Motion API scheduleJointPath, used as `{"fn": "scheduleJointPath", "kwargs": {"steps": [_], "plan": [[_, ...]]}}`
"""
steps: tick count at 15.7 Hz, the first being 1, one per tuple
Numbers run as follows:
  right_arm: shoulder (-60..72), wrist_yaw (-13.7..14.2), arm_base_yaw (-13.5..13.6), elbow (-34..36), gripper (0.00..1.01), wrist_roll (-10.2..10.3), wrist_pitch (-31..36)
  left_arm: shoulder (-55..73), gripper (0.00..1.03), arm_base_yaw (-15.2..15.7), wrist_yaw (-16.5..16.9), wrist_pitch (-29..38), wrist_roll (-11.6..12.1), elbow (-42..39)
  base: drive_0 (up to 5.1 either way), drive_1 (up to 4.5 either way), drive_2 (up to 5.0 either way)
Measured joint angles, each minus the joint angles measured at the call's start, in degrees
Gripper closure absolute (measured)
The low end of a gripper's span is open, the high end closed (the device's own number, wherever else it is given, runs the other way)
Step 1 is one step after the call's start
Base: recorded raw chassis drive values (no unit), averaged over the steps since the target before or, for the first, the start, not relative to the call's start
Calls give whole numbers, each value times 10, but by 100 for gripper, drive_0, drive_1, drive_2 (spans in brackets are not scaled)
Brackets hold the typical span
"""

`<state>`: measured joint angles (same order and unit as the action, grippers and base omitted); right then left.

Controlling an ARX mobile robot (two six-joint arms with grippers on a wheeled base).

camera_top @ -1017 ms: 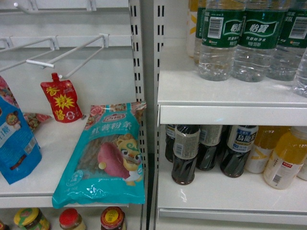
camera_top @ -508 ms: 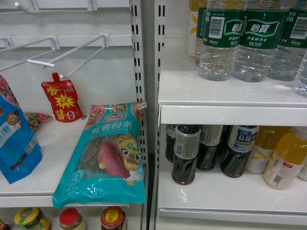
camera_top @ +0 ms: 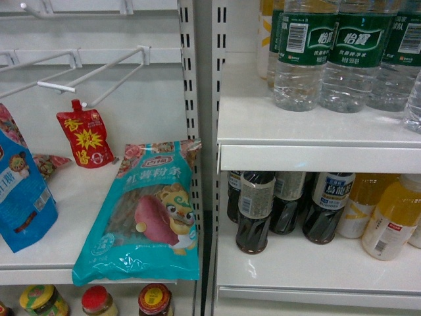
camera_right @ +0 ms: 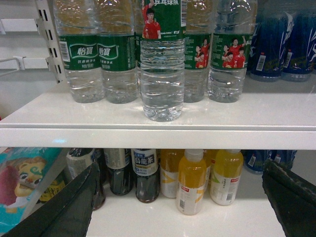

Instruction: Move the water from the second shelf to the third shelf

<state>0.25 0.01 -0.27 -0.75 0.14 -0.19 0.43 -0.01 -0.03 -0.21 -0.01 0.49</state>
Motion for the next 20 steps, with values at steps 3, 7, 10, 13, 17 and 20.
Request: {"fn": "scheduleJointPath", "kwargs": {"steps": [3, 7, 10, 13, 17, 20], "plan": [[0, 0, 0, 0, 3, 0, 0, 0, 5, 0, 0, 0, 0, 0, 0, 0, 0], [0, 0, 0, 0, 3, 0, 2, 0, 5, 0, 0, 1, 0, 0, 0, 0, 0], [0, 0, 0, 0, 3, 0, 1, 0, 5, 0, 0, 1, 0, 0, 0, 0, 0], [0, 0, 0, 0, 3, 0, 0, 0, 5, 0, 0, 0, 0, 0, 0, 0, 0], [0, 0, 0, 0, 3, -1, 0, 0, 5, 0, 0, 0, 0, 0, 0, 0, 0], [0, 0, 0, 0, 3, 0, -2, 0, 5, 0, 0, -2, 0, 0, 0, 0, 0]]}}
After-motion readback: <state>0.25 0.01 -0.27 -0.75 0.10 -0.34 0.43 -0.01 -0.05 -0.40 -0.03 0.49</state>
